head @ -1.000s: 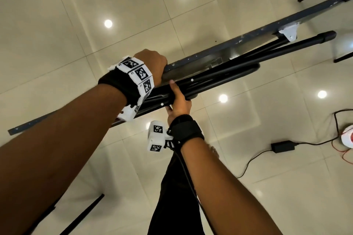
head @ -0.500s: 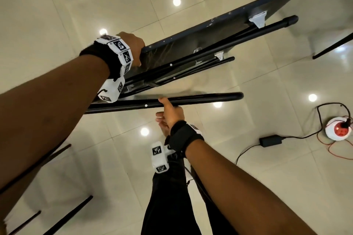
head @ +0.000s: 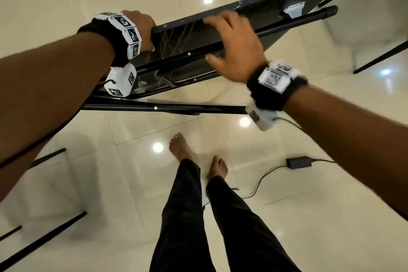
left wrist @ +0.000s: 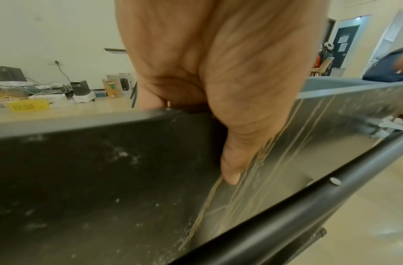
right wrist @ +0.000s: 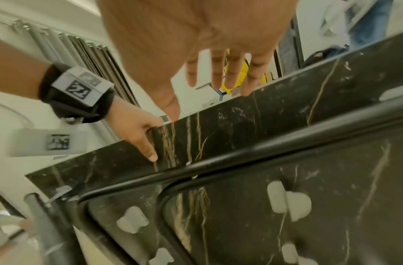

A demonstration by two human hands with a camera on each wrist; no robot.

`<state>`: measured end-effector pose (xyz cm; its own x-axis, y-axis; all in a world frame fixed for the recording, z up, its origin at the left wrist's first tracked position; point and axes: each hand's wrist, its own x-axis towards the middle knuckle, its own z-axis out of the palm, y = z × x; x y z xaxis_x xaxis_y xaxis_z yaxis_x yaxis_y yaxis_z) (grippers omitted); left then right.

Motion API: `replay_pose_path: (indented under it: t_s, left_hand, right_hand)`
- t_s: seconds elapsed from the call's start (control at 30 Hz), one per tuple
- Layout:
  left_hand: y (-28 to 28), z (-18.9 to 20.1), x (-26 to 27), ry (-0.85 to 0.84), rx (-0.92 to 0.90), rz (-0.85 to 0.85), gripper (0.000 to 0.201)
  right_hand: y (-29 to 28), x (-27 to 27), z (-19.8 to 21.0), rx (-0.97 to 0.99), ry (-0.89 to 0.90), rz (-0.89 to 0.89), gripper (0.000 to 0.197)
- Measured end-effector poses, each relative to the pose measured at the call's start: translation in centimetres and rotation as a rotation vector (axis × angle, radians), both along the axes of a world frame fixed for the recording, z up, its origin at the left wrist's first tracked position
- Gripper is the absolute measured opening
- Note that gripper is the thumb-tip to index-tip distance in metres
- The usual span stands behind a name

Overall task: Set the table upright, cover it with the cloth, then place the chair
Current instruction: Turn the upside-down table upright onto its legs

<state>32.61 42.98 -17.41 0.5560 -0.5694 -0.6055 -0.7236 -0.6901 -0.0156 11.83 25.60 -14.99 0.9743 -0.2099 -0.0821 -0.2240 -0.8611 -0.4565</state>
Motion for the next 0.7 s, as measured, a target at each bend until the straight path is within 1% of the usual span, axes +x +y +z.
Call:
replay_pose_path:
  t_s: [0.03, 0.1, 0.13, 0.2, 0.27, 0.37, 0.47, 0.53, 0.57, 0.6, 0.63, 0.7]
  left_hand:
    - [0.3, -0.1, -0.2, -0.004, -0.013, 0.023, 0.032]
    - [0.8, -0.5, -0.3, -0.019, -0.054, 0.074, 0.032]
    - [1.2, -0.8, -0.4, -0.017, -0.069, 0.102, 0.032]
    - [1.6, -1.2, -0.7, -0.014, -0.101, 0.157, 0.030]
    - [2.2, -1.1, -1.2, 0.005, -0.158, 0.211, 0.029]
    - [2.9, 0.1, -2.8, -0.050, -0.380, 0.273, 0.039]
    - [4.5, 1.2, -6.3, -0.133, -0.547, 0.230, 0.056]
    - [5.7, 0.9, -9.8, -0.139, -0.646, 0.234, 0.061]
    - [6.6, 0.5, -11.6, -0.139, -0.654, 0.250, 0.058]
    - [7.2, -0.2, -13.3, -0.134, -0.617, 0.256, 0.054]
    - [7.8, -1.0, -14.8, -0.128, -0.542, 0.256, 0.050]
    - [8.7, -2.7, -16.8, -0.096, -0.362, 0.210, 0.050]
  right_hand:
    - [-0.7, 2.0, 0.1, -0.092, 0.032, 0.069, 0.075]
    - [-1.3, 5.6, -0.4, -0.214, 0.149, 0.176, 0.082]
    - [-0.9, 6.7, -1.1, -0.231, 0.216, 0.216, 0.080]
    - [-0.3, 8.0, -2.5, -0.257, 0.287, 0.224, 0.073]
    - [0.5, 8.4, -3.3, -0.284, 0.266, 0.193, 0.068]
    - [0.1, 9.0, -3.2, -0.282, 0.266, 0.189, 0.066]
    - [-0.1, 10.0, -2.8, -0.305, 0.283, 0.207, 0.069]
    - [-0.1, 10.2, -2.9, -0.318, 0.284, 0.201, 0.070]
    - [0.0, 10.5, -3.0, -0.317, 0.284, 0.205, 0.071]
    - [-0.1, 10.6, -3.0, -0.315, 0.287, 0.201, 0.071]
    - [-0.2, 10.8, -2.9, -0.317, 0.292, 0.199, 0.070]
    - [-0.4, 11.0, -2.9, -0.319, 0.296, 0.194, 0.069]
